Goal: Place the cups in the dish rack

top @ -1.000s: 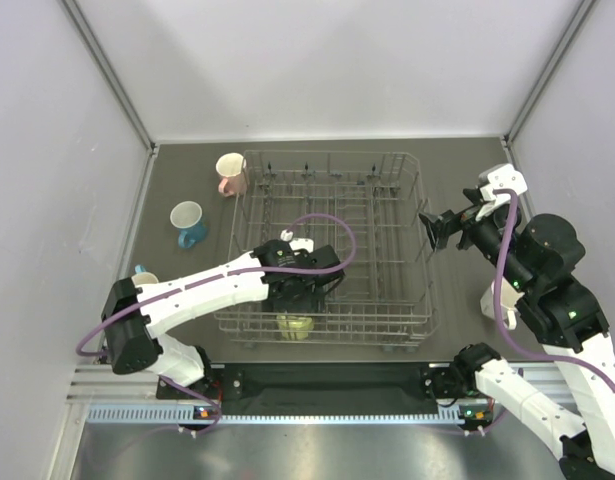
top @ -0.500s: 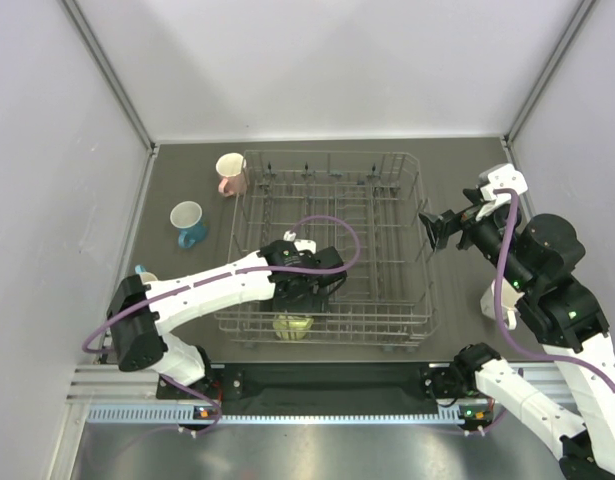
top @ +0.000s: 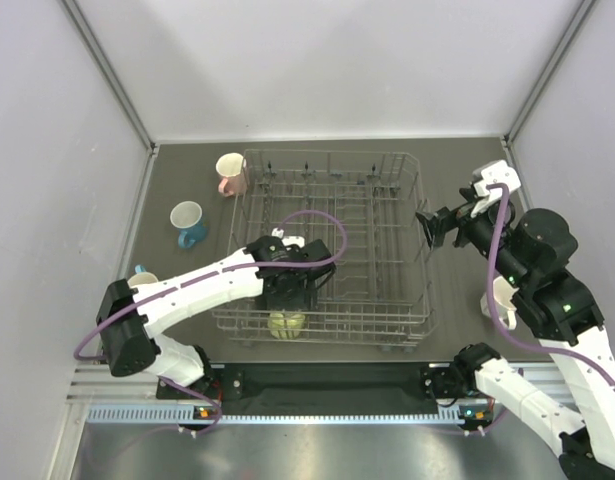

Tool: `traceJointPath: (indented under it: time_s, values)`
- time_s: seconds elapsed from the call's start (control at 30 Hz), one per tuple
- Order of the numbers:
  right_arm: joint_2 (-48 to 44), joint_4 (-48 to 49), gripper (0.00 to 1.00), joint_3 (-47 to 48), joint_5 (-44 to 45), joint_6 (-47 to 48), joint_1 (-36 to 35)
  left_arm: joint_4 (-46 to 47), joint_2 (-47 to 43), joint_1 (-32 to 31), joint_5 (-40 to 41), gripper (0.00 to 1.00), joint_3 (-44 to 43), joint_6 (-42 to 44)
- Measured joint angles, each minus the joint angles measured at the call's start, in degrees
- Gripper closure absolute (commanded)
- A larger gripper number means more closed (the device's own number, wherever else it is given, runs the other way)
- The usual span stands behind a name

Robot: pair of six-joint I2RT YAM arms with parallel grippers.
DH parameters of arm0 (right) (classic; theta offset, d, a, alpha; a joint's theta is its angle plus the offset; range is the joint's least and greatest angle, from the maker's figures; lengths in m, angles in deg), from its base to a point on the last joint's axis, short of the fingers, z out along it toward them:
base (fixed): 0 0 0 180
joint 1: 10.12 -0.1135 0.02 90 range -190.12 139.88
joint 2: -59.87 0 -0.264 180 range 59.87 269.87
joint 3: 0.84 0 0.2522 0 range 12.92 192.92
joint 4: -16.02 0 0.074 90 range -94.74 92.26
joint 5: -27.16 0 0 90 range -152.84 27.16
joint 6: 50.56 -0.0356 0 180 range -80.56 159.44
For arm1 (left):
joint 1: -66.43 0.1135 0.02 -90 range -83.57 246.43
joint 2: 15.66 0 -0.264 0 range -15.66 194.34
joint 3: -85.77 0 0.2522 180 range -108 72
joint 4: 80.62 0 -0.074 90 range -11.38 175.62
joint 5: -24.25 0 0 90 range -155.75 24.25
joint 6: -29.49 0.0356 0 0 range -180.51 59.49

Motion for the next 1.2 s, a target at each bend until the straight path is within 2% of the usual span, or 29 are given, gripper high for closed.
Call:
traceJointPath:
  time_s: [0.17,0.43,0.6,0.83,1.0,1.07,1.1,1.13,1.17,1.2]
  values:
    - [1.2,0.0,0.02,0.0,-0.3,0.1,0.0,-1.2,0.0,0.5,0.8,1.00,-0.2,-2.6]
    - [4.8,-1.2,0.01,2.8,-2.2,0.5,0.0,-8.8,4.5,1.1,7.5,1.00,-5.9,-16.8]
    - [5.9,-1.9,0.02,3.2,-3.2,0.3,0.0,-11.3,6.9,2.2,8.7,1.00,-7.6,-24.4]
    - [6.1,-2.2,0.02,3.2,-4.1,0.0,0.0,-9.9,1.2,2.8,10.6,1.00,-1.5,-37.4]
    - [6.2,-2.2,0.02,3.2,-4.6,-0.6,-0.1,-9.1,-1.4,3.0,12.3,1.00,2.3,-42.5]
    - [6.2,-2.2,0.02,3.2,-4.7,-0.7,-0.1,-8.2,-2.4,3.1,13.2,0.83,3.6,-42.4]
    - [6.2,-2.2,0.02,3.2,-4.7,-0.8,-0.1,-7.8,-2.8,3.0,13.6,0.70,4.0,-42.4]
    - [6.2,-2.2,0.02,3.2,-4.7,-1.0,-0.1,-7.7,-2.9,3.0,13.7,0.51,4.1,-42.2]
    - [6.2,-2.2,0.02,3.2,-4.8,-1.0,-0.1,-7.7,-2.9,3.0,13.8,0.42,4.1,-42.0]
    - [6.2,-2.2,0.02,3.2,-4.8,-1.1,-0.1,-7.7,-2.9,3.0,13.8,0.40,4.0,-41.8]
